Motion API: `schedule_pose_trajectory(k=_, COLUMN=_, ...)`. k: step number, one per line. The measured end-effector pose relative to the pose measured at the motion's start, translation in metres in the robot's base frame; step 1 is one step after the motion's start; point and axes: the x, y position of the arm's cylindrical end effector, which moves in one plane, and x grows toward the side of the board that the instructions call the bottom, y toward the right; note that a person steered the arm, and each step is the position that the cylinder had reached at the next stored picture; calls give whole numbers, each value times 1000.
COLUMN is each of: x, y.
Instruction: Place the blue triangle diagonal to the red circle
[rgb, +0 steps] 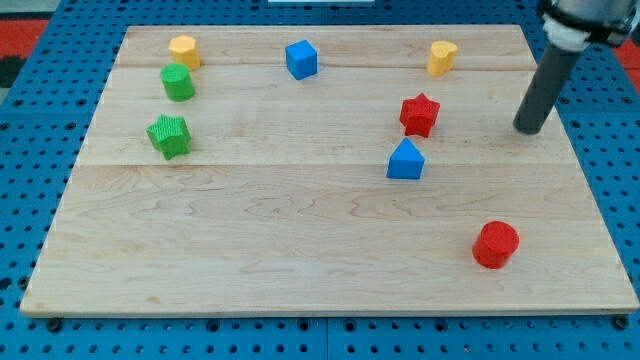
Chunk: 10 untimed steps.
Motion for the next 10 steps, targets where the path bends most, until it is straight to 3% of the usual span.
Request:
schedule_pose_trajectory(k=1, x=-19, y=-9)
schedule_pose_trajectory(k=3, x=-28, y=-90)
schedule_pose_trajectory(k=8, x=-39, y=69)
schedule_pose_trajectory(k=10, x=-37, y=88)
